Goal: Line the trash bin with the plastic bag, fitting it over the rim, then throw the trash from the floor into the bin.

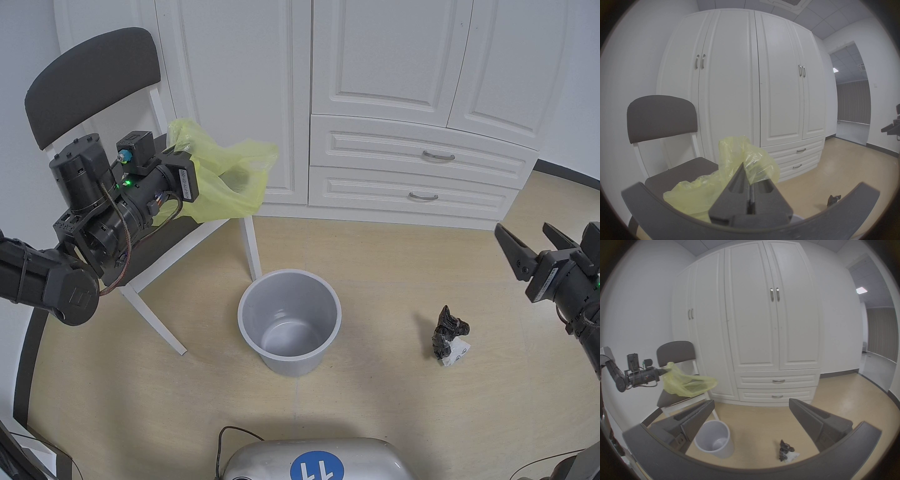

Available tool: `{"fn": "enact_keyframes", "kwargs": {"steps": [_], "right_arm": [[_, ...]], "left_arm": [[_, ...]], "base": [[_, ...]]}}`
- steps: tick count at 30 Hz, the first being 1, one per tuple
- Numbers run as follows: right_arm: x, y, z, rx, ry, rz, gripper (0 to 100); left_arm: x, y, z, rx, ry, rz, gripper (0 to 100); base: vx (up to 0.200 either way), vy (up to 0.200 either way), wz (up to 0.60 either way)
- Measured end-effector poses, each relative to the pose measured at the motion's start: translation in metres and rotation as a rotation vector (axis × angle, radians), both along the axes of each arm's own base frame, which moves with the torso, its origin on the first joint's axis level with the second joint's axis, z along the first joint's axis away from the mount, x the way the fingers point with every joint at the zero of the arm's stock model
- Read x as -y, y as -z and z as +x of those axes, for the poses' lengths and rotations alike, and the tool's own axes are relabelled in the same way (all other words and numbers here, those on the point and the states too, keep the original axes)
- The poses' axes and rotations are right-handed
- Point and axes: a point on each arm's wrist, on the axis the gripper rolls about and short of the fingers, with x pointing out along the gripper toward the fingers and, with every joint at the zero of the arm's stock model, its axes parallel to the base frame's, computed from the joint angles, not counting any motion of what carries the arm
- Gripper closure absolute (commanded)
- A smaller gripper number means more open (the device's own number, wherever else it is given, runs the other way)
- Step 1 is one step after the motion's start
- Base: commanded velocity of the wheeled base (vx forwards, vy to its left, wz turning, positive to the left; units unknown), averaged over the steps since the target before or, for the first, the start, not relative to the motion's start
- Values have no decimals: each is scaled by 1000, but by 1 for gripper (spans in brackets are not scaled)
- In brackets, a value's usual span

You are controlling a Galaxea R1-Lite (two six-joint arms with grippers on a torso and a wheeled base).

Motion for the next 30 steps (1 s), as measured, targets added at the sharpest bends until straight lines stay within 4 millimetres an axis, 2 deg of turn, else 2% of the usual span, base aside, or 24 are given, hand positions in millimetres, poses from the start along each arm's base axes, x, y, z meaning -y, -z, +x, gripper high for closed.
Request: {"fn": "enact_keyframes", "kwargs": {"steps": [7, 17, 21, 25, 30], "right_arm": [[-33, -12, 18, 25, -88, 26, 0], [-68, 8, 43, 71, -124, 70, 0], [-73, 20, 57, 54, -72, 4, 0], [-67, 28, 69, 34, -29, -24, 0], [-62, 41, 69, -3, -53, -61, 0]], "left_arm": [[3, -4, -14, 111, 44, -60, 100], [14, -4, -40, 130, 121, -75, 100], [17, -5, -49, 133, 155, -74, 100], [19, -7, -57, 142, 172, -77, 100], [23, -9, -66, 162, 199, -85, 100]], "base": [[0, 0, 0], [0, 0, 0], [0, 0, 0], [0, 0, 0], [0, 0, 0]]}}
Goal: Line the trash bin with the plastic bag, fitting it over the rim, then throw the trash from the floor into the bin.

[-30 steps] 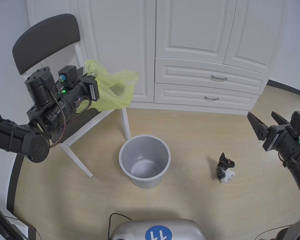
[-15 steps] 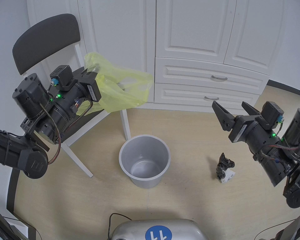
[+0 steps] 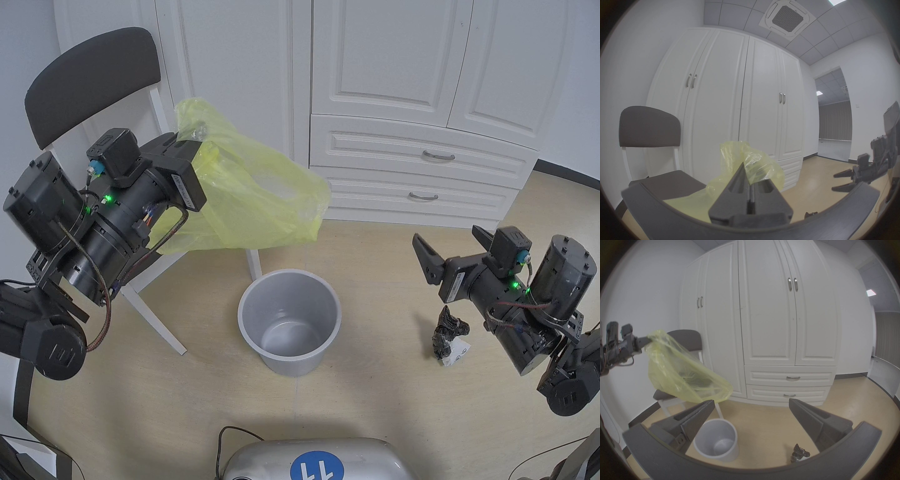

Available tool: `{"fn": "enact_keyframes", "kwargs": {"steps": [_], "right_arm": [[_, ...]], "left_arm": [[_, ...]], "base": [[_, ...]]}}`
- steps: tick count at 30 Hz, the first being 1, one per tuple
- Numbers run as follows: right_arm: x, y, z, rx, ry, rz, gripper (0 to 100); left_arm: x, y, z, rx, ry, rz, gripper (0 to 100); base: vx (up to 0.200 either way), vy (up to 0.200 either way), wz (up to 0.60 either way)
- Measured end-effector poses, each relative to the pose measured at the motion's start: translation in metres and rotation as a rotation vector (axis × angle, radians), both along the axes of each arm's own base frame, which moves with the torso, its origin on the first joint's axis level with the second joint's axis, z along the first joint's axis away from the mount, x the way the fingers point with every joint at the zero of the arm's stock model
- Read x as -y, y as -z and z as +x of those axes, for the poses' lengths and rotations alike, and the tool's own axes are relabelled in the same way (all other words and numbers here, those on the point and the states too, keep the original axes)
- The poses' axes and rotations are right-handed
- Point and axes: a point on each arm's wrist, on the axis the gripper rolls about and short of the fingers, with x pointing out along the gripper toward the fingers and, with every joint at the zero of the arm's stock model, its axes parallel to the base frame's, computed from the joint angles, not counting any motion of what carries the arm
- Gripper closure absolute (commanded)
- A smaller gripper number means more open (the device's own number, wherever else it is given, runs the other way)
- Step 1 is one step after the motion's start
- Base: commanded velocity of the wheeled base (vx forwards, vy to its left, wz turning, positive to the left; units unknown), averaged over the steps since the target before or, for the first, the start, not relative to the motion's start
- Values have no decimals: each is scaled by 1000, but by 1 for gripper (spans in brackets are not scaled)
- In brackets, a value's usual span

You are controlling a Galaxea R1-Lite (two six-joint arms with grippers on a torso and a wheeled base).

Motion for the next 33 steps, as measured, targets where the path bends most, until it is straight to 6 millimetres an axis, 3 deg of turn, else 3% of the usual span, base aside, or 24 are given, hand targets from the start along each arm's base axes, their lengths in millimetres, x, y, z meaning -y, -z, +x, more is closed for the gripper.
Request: {"fn": "enact_keyframes", "kwargs": {"steps": [17, 24, 33], "right_arm": [[-5, 14, -14, -131, -111, 44, 0], [-2, 20, -9, -287, -236, 150, 0], [2, 11, -1, -361, -226, 233, 0]], "left_arm": [[6, -2, -37, 32, 98, -4, 100], [5, -5, -47, 70, 148, -8, 100], [-1, -9, -61, 146, 230, -12, 100]], "base": [[0, 0, 0], [0, 0, 0], [0, 0, 0]]}}
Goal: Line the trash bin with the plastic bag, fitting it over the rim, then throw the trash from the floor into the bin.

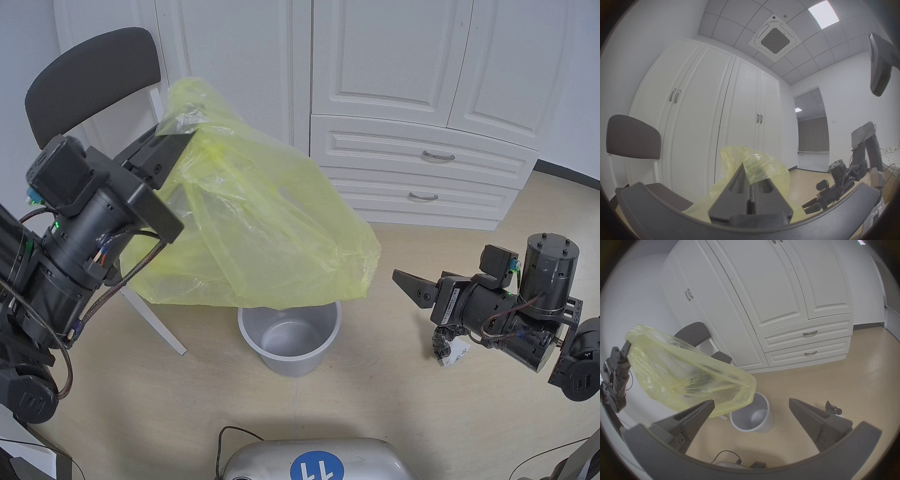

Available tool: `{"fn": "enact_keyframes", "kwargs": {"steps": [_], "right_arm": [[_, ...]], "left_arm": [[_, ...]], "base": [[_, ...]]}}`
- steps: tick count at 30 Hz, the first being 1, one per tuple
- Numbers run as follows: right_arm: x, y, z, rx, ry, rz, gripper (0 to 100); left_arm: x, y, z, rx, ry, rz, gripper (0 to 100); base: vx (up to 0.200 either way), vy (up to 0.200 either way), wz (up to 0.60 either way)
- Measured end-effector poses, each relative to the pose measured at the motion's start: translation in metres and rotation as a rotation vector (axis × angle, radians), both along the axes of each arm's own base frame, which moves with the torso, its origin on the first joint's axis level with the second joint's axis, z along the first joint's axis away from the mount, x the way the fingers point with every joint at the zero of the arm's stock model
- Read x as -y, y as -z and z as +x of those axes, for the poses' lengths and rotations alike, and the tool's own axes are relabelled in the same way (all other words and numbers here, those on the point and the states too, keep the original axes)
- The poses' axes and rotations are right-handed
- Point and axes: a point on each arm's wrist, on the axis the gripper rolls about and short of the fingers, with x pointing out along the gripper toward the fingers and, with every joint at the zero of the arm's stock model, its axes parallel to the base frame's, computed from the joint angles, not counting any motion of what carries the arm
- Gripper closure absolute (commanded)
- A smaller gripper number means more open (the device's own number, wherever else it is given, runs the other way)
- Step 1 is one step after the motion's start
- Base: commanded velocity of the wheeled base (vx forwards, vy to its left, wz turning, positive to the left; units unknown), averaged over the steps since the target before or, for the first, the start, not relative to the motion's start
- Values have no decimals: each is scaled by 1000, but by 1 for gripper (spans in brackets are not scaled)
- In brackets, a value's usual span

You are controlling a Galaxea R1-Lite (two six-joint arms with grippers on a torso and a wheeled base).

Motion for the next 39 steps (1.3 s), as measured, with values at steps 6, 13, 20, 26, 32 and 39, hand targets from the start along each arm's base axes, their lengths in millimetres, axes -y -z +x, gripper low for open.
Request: {"fn": "enact_keyframes", "kwargs": {"steps": [6, 13, 20, 26, 32, 39], "right_arm": [[-1, -2, 5, 1, 7, 20, 0], [-4, 2, 9, -15, 11, 29, 0], [-6, 6, 12, -25, 12, 22, 0], [-7, 10, 13, -37, 10, 12, 0], [-11, 18, 17, -60, 8, -2, 0], [-19, 28, 23, -65, -2, 32, 0]], "left_arm": [[-6, 1, -11, 48, 59, 10, 100], [-8, 3, -19, 65, 102, 22, 100], [-6, 2, -22, 67, 122, 18, 100], [-4, -1, -23, 51, 156, -11, 100], [-3, -2, -23, 53, 162, -19, 100], [-1, -2, -20, 50, 162, -17, 100]], "base": [[0, 0, 0], [0, 0, 0], [0, 0, 0], [0, 0, 0], [0, 0, 0], [0, 0, 0]]}}
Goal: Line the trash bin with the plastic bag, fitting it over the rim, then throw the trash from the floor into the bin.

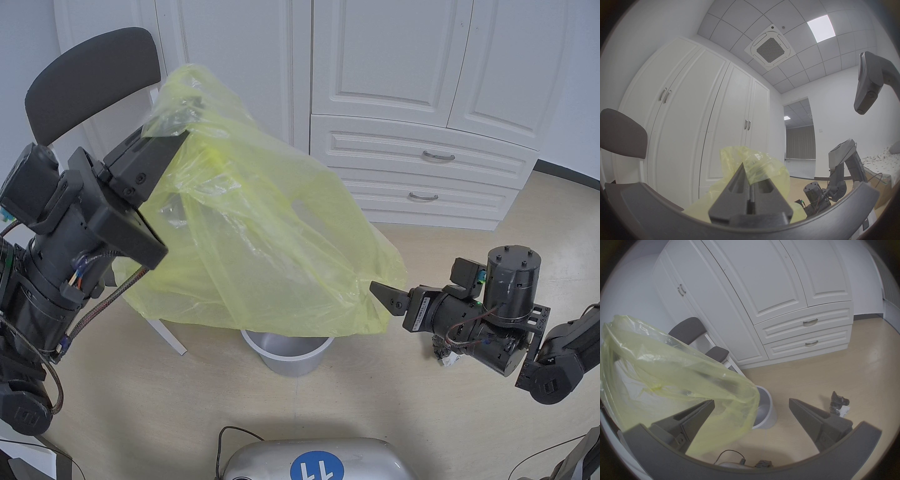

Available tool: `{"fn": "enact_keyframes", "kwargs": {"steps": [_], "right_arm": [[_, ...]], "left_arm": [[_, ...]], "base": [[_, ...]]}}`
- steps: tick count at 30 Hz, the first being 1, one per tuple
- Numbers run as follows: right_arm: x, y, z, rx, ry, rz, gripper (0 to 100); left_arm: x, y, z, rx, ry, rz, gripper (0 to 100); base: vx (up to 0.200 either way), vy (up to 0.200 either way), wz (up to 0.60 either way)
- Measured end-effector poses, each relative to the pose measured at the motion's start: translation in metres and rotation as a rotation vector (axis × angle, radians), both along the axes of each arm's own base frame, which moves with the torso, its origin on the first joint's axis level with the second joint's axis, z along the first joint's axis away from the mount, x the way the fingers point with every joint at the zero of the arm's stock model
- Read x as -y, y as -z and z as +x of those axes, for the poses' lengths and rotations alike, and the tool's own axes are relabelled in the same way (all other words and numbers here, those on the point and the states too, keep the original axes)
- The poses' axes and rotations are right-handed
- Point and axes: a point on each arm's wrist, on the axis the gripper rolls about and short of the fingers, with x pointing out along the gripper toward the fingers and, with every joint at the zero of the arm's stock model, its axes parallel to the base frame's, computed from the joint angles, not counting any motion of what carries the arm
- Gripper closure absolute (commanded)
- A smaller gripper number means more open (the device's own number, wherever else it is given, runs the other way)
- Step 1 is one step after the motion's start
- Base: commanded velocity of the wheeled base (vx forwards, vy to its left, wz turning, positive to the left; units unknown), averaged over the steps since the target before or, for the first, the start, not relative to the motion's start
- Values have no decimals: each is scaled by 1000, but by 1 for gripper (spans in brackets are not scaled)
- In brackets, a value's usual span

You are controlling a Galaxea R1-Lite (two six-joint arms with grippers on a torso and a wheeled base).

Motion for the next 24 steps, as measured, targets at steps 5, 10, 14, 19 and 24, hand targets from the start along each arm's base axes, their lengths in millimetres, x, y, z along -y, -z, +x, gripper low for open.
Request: {"fn": "enact_keyframes", "kwargs": {"steps": [5, 10, 14, 19, 24], "right_arm": [[-8, 5, 7, 40, -26, 76, 0], [-12, 16, 10, 49, -105, 142, 0], [-10, 24, 12, 70, -158, 181, 0], [-7, 32, 14, 135, -184, 231, 0], [-4, 62, 14, 53, -222, 194, 0]], "left_arm": [[1, 0, 1, -2, 1, 2, 100], [2, 1, 2, -4, 3, 2, 100], [2, 1, 2, -6, 4, 2, 100], [2, 1, 2, -7, 4, 3, 100], [3, 2, 3, -10, 5, 5, 100]], "base": [[0, 0, 0], [0, 0, 0], [0, 0, 0], [0, 0, 0], [0, 0, 0]]}}
